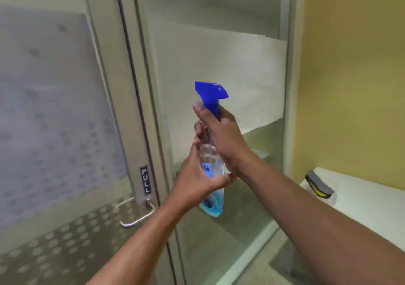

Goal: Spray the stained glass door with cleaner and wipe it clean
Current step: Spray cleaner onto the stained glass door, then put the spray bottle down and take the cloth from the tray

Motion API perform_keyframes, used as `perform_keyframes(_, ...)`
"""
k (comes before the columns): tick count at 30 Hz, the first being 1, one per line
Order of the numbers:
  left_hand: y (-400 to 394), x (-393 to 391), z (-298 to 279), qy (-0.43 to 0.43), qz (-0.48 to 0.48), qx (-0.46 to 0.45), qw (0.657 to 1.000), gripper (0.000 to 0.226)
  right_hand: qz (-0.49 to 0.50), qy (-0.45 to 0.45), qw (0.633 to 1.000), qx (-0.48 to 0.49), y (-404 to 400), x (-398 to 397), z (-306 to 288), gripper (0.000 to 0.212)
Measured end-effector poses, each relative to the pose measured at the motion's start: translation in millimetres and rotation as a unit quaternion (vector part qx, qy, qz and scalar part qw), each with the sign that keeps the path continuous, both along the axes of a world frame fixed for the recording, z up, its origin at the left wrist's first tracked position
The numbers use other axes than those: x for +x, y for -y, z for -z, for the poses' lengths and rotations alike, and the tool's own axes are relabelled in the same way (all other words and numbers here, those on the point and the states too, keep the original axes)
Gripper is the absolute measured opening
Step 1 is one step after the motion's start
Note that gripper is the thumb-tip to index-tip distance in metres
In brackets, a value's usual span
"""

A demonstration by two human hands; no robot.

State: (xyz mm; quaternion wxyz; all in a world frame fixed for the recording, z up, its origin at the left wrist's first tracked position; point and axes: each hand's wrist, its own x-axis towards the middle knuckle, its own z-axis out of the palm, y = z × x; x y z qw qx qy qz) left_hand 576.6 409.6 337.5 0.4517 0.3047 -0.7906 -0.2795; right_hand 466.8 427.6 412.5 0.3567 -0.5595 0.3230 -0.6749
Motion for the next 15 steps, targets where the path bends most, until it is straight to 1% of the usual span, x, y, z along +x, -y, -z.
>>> perform_keyframes(4, 1.6, -78.4, 42.2, 0.004, 0.053, 0.043, 0.998, 0.094, 0.069, 0.003, 0.997, 0.030, -19.6, -70.9, 32.8, 0.020)
perform_keyframes(6, -1.1, -116.4, 64.1, 0.018, 0.084, 0.062, 0.994, 0.089, 0.104, 0.001, 0.993, 0.048, -26.1, -107.6, 54.0, 0.018)
perform_keyframes(10, 2.8, -181.5, 105.7, 0.047, 0.149, 0.111, 0.982, 0.088, 0.168, -0.008, 0.981, 0.095, -28.2, -172.7, 103.7, 0.015)
perform_keyframes(13, 13.5, -221.3, 137.0, 0.058, 0.179, 0.168, 0.968, 0.086, 0.209, -0.045, 0.967, 0.142, -26.8, -213.0, 136.9, 0.016)
perform_keyframes(15, 23.9, -245.5, 156.7, 0.068, 0.201, 0.213, 0.954, 0.089, 0.238, -0.076, 0.952, 0.180, -20.1, -237.5, 154.8, 0.021)
